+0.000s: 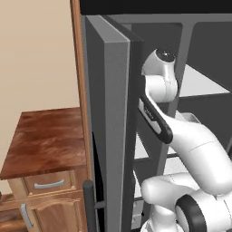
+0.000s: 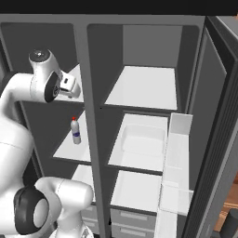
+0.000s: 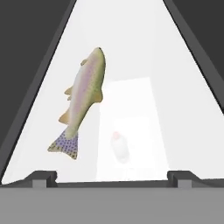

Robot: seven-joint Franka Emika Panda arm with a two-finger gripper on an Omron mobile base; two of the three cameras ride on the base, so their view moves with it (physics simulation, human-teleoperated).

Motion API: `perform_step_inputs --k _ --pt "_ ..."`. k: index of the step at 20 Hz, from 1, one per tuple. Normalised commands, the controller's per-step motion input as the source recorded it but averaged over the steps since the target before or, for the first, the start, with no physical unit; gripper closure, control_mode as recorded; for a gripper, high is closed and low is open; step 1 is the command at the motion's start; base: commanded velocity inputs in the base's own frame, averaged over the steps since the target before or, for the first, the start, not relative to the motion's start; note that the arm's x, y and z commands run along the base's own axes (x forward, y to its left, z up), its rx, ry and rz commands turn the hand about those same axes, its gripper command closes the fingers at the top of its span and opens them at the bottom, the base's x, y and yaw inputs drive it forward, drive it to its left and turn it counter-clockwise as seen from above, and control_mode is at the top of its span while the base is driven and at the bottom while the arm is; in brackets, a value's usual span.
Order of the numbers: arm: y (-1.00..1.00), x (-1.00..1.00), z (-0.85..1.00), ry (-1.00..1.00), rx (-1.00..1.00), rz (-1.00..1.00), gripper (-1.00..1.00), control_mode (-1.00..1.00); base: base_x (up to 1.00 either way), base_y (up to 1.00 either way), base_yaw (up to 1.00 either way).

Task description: Pick up the frozen fish from the freezer, place it on any shelf in the fridge, and close the fridge and freezer doors when done.

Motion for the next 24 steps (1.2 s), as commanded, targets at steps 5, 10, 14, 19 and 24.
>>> perform_step_inputs --k 5,10,14,19,24 --pt "0.27 0.7 0.0 0.0 0.0 0.0 -1.0 -1.0 0.0 0.0 0.0" --pt "0.16 0.62 -0.07 0.0 0.0 0.0 -1.0 -1.0 0.0 0.0 0.0" --pt "0.0 0.53 -0.3 0.0 0.0 0.0 -1.0 -1.0 0.0 0.0 0.0" --pt "0.02 0.55 -0.35 0.0 0.0 0.0 -1.0 -1.0 0.0 0.0 0.0" --pt "0.16 0.5 -0.42 0.0 0.0 0.0 -1.0 -1.0 0.0 0.0 0.0"
